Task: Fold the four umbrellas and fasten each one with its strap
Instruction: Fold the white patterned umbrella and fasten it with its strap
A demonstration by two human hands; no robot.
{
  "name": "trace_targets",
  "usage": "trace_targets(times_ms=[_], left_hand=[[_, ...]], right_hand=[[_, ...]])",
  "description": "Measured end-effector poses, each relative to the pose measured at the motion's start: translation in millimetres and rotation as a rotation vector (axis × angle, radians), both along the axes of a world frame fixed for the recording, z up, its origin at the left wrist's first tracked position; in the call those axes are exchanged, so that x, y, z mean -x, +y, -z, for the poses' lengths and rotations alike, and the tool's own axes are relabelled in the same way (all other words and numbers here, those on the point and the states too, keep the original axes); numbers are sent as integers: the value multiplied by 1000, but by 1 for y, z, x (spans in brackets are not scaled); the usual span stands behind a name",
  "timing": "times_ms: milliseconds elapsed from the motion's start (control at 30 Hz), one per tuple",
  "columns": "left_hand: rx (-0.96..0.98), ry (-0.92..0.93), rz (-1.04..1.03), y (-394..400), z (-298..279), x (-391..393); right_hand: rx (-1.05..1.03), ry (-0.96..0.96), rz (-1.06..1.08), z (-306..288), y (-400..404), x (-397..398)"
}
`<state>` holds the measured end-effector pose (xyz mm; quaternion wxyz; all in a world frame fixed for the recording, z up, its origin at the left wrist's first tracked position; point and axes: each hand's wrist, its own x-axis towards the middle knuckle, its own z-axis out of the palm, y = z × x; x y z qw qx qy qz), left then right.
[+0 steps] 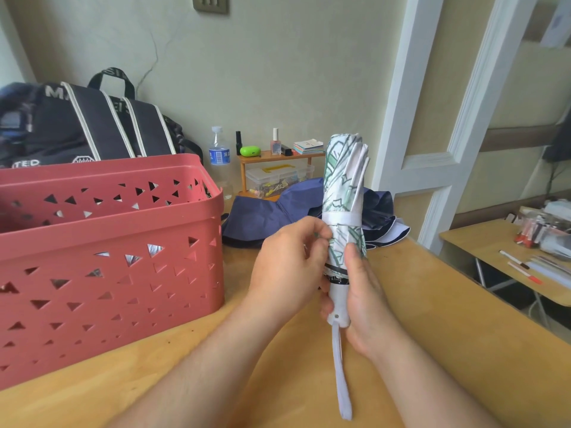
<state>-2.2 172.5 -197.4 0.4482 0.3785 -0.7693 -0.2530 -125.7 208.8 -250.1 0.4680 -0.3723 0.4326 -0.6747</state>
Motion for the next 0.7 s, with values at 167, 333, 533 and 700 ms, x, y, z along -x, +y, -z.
trace_targets(times_ms=[167,333,533,700], left_hand=[[-52,0,-9,9,-6,1],[-79,11,57,10,-3,4],[-348,193,219,15,-2,8],[-387,230,277,13,-4,6]], right_hand=[[-4,-47,18,3,-4,3],[17,28,49,2,-4,0],[-105,18,34,1,1,2],[-160,-57,-15,-4,3,2]])
